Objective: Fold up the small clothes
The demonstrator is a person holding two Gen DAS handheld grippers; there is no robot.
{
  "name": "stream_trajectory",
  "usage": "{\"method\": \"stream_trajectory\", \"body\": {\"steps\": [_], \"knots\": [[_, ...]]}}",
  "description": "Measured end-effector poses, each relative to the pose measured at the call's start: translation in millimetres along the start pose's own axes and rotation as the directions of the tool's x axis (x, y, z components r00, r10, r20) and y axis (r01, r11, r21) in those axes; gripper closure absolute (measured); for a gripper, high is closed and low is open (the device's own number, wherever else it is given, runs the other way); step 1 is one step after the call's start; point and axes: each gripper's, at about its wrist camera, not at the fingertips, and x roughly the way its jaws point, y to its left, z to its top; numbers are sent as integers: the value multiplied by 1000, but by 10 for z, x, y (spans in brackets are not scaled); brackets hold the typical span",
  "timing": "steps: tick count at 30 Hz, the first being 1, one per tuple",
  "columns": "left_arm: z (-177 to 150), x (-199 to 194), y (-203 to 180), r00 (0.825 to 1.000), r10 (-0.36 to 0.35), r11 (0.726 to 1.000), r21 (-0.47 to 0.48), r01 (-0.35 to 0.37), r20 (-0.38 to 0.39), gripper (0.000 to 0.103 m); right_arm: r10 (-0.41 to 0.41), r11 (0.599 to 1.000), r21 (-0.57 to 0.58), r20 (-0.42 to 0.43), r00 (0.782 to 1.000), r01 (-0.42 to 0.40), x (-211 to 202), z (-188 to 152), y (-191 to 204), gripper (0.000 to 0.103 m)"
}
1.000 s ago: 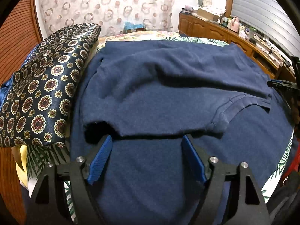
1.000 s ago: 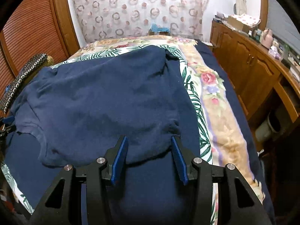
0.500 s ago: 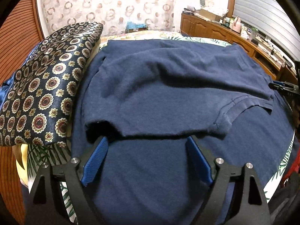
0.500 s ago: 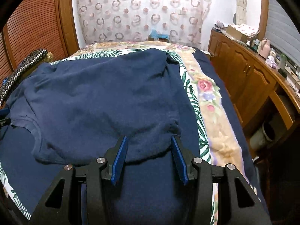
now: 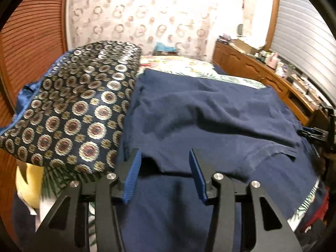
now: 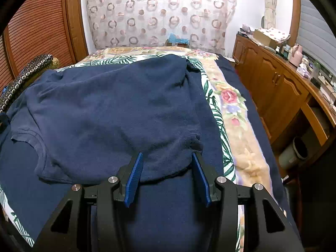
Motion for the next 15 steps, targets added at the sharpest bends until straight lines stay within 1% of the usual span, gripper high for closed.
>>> {"method": "stream_trajectory", "body": {"steps": [4,6,9,13,14,15], "knots": [[18,76,-4,996,89,996,25,-89,5,54,0,1000,-1,0,1000,0,1,0,1,53],[-32,95,-23,992,128,991,42,-128,4,54,1,1000,0,0,1000,-1,0,-1,0,53],[-68,132,-37,989,149,988,50,-149,-8,54,1,1000,-1,0,1000,-1,1,0,2,53],[-35,176,13,990,138,990,32,-137,-21,54,1,1000,-1,-1,1000,-1,1,2,1,53],[-23,210,32,991,131,991,29,-130,-33,56,1,1000,-1,0,1000,-1,1,1,2,53],[-21,227,46,991,125,992,25,-124,-41,68,0,1000,-1,0,1000,0,0,-1,4,53]]}}
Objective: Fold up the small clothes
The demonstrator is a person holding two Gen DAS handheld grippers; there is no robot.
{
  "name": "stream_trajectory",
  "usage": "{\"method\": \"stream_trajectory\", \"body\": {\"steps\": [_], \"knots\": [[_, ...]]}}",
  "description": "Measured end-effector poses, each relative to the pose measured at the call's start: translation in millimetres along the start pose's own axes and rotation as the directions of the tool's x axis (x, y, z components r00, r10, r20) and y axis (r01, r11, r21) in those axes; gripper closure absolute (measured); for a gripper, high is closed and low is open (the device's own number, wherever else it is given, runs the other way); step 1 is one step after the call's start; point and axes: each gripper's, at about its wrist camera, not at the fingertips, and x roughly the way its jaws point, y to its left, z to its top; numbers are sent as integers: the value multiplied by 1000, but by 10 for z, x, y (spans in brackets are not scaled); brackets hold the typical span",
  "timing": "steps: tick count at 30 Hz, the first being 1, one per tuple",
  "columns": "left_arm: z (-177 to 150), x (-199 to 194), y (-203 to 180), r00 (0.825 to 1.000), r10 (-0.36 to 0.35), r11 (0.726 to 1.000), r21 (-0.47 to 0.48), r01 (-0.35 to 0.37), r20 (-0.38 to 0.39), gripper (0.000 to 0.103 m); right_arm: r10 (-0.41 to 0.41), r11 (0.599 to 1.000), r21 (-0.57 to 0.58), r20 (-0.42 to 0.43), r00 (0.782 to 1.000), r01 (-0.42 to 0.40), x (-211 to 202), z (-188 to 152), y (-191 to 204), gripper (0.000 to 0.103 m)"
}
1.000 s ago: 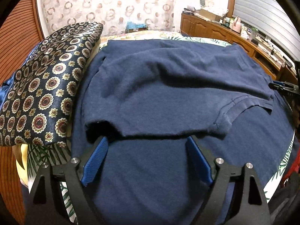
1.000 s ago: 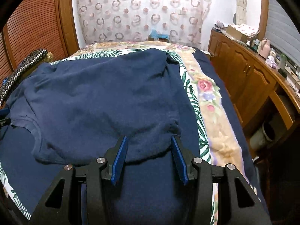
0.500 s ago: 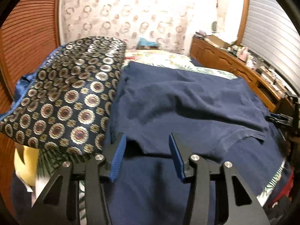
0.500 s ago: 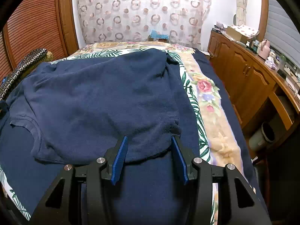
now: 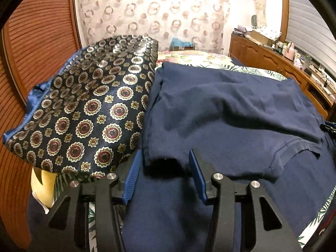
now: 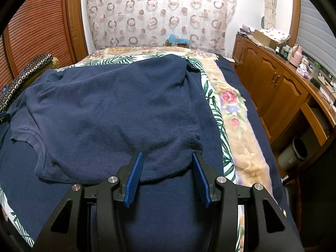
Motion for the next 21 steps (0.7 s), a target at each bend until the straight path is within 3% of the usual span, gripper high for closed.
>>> {"method": "stream_trajectory", "body": {"steps": [3,8,11,13,15,21], "knots": [[6,16,43,1000,-28,999,-20,28,-4,91,1,1000,0,0,1000,-1,0,3,-2,53],[-2,-98,-8,999,-24,1000,8,23,40,94,3,1000,7,3,1000,-3,-7,-3,-5,53],[20,-159,-50,998,-26,1000,18,25,65,95,-6,1000,28,6,1000,6,-19,4,-42,63],[43,-205,-72,996,-35,999,20,34,79,95,12,999,40,19,1000,-13,-32,13,-58,84],[60,-266,-87,994,-41,999,23,39,98,95,26,999,32,29,999,-27,-44,25,-50,92],[93,-452,-117,989,-34,999,26,31,146,96,35,999,-15,78,996,-34,-171,25,59,96]]}}
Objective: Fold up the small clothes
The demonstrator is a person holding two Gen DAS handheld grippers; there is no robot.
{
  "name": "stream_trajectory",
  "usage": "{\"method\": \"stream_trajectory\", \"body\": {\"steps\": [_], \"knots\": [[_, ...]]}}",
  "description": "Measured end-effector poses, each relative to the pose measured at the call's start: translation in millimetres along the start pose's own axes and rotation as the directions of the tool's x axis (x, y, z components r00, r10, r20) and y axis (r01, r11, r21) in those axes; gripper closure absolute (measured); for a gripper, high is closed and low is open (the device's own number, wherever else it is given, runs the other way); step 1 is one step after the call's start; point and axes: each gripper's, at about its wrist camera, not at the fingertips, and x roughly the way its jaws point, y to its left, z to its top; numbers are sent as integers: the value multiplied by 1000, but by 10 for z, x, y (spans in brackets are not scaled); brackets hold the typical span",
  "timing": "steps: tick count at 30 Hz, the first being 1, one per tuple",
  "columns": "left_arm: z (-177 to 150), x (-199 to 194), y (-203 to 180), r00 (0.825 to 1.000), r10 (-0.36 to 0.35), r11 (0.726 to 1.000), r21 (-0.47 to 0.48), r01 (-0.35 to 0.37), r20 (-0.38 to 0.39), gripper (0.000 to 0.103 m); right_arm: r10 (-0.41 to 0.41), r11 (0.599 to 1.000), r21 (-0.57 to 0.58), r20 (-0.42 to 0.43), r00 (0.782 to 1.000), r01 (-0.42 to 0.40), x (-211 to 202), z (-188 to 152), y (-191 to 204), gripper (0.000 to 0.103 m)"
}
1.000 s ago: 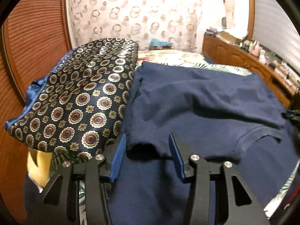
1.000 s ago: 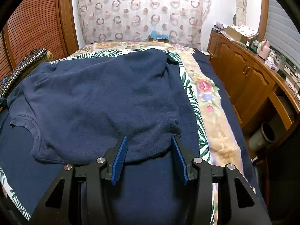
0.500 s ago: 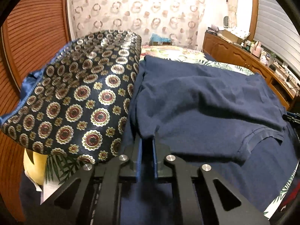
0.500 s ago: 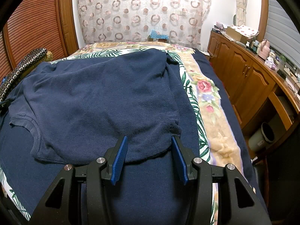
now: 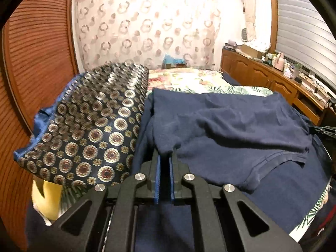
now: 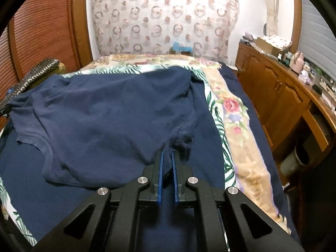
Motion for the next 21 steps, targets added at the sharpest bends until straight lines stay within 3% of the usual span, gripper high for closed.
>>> {"method": "stream_trajectory", "body": {"steps": [13,21], "knots": [[110,-640,-18,986,-109,994,-11,111,125,96,18,999,-30,160,987,-13,-791,66,-40,96],[-172,-921,154,985,-115,991,-50,122,126,96,42,998,-55,209,977,-31,-1256,-226,-33,96]]}}
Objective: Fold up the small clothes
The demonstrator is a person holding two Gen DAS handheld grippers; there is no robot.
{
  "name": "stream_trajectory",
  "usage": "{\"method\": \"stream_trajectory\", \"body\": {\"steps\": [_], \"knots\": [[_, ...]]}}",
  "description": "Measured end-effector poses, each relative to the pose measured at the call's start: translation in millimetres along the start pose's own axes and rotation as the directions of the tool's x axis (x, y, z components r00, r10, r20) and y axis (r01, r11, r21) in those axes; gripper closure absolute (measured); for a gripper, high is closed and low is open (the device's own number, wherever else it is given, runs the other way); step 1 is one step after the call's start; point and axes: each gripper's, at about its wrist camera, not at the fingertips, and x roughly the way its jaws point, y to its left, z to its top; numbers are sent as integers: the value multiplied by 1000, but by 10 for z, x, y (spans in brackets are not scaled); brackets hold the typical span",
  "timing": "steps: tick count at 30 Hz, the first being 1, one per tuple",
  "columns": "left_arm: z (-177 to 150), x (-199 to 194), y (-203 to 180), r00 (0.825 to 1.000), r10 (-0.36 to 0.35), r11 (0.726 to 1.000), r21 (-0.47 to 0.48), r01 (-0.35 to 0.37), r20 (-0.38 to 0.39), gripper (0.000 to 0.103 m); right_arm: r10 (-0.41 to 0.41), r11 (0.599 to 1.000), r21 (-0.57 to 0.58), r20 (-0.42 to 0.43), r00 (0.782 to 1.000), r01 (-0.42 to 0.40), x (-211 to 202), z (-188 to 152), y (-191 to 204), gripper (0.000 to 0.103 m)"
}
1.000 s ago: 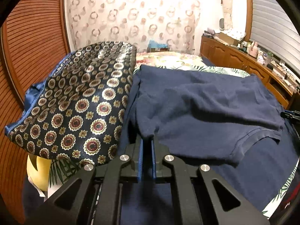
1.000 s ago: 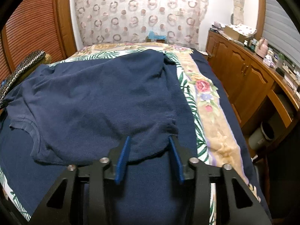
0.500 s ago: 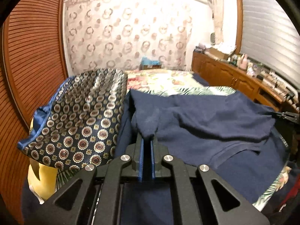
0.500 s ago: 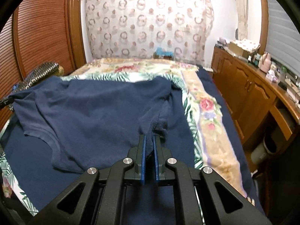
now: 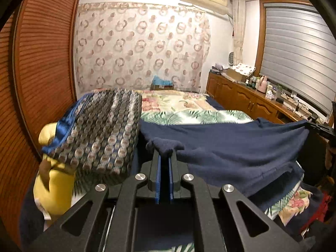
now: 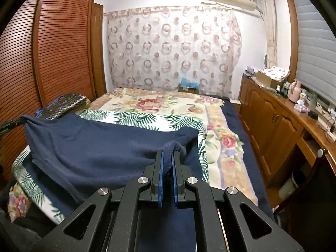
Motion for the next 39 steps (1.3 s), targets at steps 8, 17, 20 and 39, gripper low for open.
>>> {"method": "stream_trajectory", "body": {"steps": [8,17,20,39], "knots": [[-517,240,128,989,40,999,-28,-45,-145,96,5,999,34,-139,990,-1,170,-522,-41,96],[-625,285,21,980,85,996,12,-84,-178,96,20,998,66,-206,978,-6,431,-613,-119,96],[-598,249,1,981,89,996,16,-87,-172,95,26,998,66,-199,980,-13,314,-532,-96,96],[-533,203,68,983,100,995,10,-99,-153,29,65,998,-4,-102,993,-66,99,-483,355,73]]}}
